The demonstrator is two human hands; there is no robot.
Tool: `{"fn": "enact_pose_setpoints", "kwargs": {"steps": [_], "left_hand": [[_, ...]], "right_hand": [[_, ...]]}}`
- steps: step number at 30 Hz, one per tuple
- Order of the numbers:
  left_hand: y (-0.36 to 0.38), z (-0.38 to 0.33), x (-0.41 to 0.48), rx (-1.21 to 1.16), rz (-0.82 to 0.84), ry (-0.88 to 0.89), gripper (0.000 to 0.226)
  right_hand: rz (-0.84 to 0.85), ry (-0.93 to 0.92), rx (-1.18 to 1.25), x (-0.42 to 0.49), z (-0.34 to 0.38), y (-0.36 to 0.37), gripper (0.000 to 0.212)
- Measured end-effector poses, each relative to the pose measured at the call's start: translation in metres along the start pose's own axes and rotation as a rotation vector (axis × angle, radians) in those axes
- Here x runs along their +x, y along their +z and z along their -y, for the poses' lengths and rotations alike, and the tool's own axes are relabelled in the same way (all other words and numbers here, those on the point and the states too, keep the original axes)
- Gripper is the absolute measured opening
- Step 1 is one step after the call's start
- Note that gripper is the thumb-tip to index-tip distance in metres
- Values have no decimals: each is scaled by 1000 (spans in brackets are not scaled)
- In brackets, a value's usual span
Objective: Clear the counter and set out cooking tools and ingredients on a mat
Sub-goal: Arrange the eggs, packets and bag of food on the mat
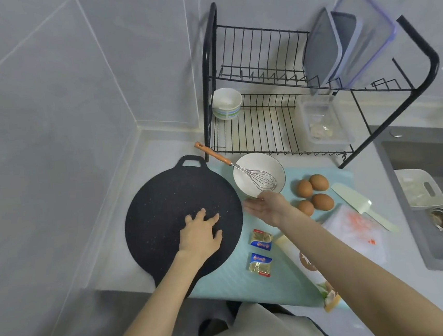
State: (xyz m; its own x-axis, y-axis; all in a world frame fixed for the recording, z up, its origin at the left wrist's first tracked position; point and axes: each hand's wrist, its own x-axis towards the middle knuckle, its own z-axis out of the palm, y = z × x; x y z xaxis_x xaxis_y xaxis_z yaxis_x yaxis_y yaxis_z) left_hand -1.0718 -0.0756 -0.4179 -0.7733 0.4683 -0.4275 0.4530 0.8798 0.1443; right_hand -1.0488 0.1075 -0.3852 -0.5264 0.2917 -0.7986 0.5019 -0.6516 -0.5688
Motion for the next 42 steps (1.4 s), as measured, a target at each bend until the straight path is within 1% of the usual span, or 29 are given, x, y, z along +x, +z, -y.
{"fn": "enact_pose_setpoints", "kwargs": {"steps": [3, 7, 9, 10, 12, 15, 17, 19, 21, 23, 27, 30, 33, 36, 39, 42], "left_hand": [[-2, -3, 1, 14, 2, -3, 53], [-3, -5, 4, 35, 39, -9, 54], [-1, -5, 6, 33, 68, -18, 55], [0, -5, 7, 38, 71, -20, 55], [2, -6, 8, 49, 73, -29, 55], [1, -14, 7, 67, 89, -59, 56], [-2, -23, 5, 61, 38, -64, 51], [-5, -35, 2, 62, -80, 13, 44], [-9, -52, 0, 14, -159, 134, 39], [-15, -72, -1, -93, -161, 227, 37], [-24, -123, 10, -374, -98, 347, 40], [-29, -152, 27, -425, -108, 395, 43], [-39, -177, 49, -449, -92, 355, 42], [-43, -197, 73, -413, -35, 298, 38], [-40, -210, 93, -382, 26, 241, 43], [-36, -218, 106, -367, 60, 198, 48]], "right_hand": [[62, 37, 54, -1, -1, 6, 38], [153, 6, 32, -7, -7, 0, 34], [155, -16, -50, -10, -9, -13, 29], [146, -41, -130, -12, -9, -22, 29], [101, -140, -346, -16, -10, -40, 27], [-19, -448, -594, -22, -12, -68, 23], [-101, -624, -690, -30, -10, -83, 18], [-183, -730, -771, -38, -6, -97, 17], [-284, -788, -837, -42, 2, -112, 18], [-345, -786, -846, -42, 10, -125, 18], [-426, -729, -877, -36, 29, -147, 21], [-428, -735, -940, -25, 45, -156, 26], [-406, -723, -1032, -7, 61, -163, 26], [-366, -675, -1097, 14, 74, -169, 29], [-313, -616, -1170, 33, 84, -171, 35], [-262, -577, -1190, 48, 88, -174, 39]]}}
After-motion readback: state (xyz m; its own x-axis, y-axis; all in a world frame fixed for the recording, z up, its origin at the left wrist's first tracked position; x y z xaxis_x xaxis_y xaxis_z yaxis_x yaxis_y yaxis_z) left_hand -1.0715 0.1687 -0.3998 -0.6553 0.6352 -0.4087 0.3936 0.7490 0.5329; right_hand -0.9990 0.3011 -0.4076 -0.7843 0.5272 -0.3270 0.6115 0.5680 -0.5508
